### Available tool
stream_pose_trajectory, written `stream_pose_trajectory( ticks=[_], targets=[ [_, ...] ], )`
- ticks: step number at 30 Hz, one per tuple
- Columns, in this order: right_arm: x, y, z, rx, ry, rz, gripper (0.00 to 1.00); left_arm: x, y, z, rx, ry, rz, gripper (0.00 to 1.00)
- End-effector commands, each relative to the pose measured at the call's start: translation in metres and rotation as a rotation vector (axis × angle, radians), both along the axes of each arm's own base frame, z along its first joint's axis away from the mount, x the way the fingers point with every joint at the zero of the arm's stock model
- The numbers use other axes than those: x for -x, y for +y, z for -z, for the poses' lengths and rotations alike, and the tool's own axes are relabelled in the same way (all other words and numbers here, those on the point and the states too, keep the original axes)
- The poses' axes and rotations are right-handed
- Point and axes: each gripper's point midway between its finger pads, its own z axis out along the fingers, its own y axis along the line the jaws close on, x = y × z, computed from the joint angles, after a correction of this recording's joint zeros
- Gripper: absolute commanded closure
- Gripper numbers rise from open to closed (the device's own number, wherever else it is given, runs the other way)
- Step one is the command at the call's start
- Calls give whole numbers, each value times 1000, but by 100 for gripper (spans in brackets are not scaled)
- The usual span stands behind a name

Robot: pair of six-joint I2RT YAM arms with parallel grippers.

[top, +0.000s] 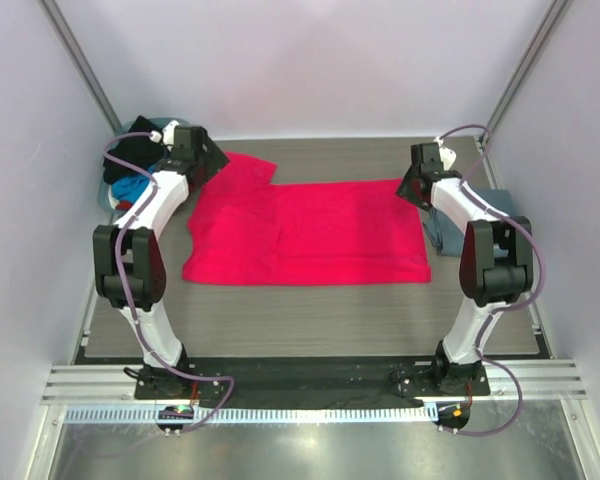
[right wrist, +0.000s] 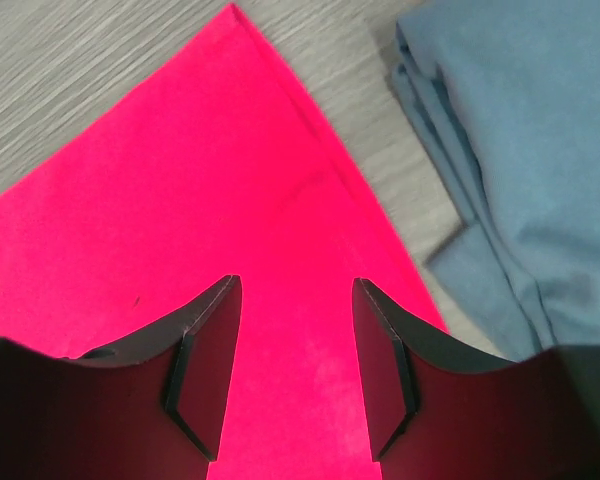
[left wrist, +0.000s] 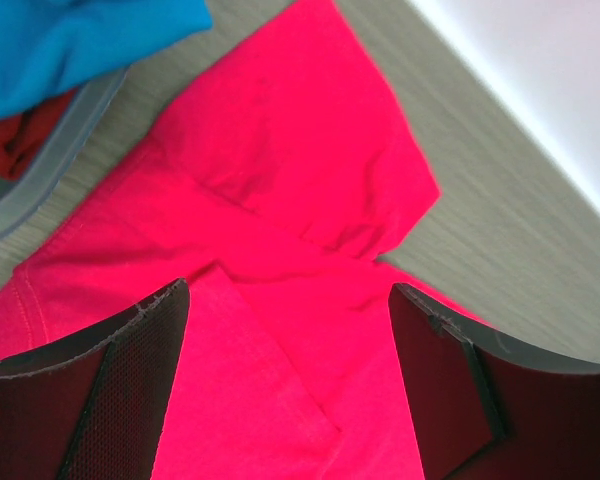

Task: Fold and stack the t-shirts
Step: Fold the tshirt

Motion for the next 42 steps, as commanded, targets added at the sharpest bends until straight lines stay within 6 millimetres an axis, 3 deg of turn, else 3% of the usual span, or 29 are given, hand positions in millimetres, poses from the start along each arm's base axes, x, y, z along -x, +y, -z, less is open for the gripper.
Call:
stream_pose_trajectory(
  ticks=[1,7,9,10,11,12,17,25,33,36,37,38,39,40,42],
  targets=[
    [-22,-10,-7,8,-16,-1,46,-1,5,0,-5,25,12,18],
    [-48,-21,21,17,23,-3,46,-13,17,5,-30,36,22,18],
    [-62,-23,20,22,6,-12,46,-19,23,14,-39,49,16,18],
    [-66,-23,32,23,23,-13,46,-23,25,12,-40,44,17,18],
    [-74,-24,27,24,4,-14,46,-26,28,22,-32,61,17,18],
    [-77,-24,36,23,15,-14,46,-28,30,23,-29,63,16,18],
    [-99,-23,30,20,-31,-20,46,-38,37,27,-25,61,10,19],
    [-119,-22,27,5,-83,-17,44,-50,43,34,-23,57,9,19],
    [-126,-21,57,-1,-27,-16,44,-69,44,48,-18,68,15,19],
    [-130,-19,66,-2,-8,-30,48,-77,44,65,-26,92,31,19],
    [-134,-18,64,-5,-17,-34,48,-82,44,61,-30,81,31,19],
    [-134,-17,67,-3,-5,-42,55,-84,44,73,-33,105,35,19],
    [-133,-17,69,-5,2,-46,61,-86,61,74,-34,106,9,19],
    [-135,-17,69,-3,4,-49,67,-91,61,70,-36,94,12,19],
    [-133,-17,70,2,16,-54,81,-94,63,82,-30,114,14,19]
  ],
)
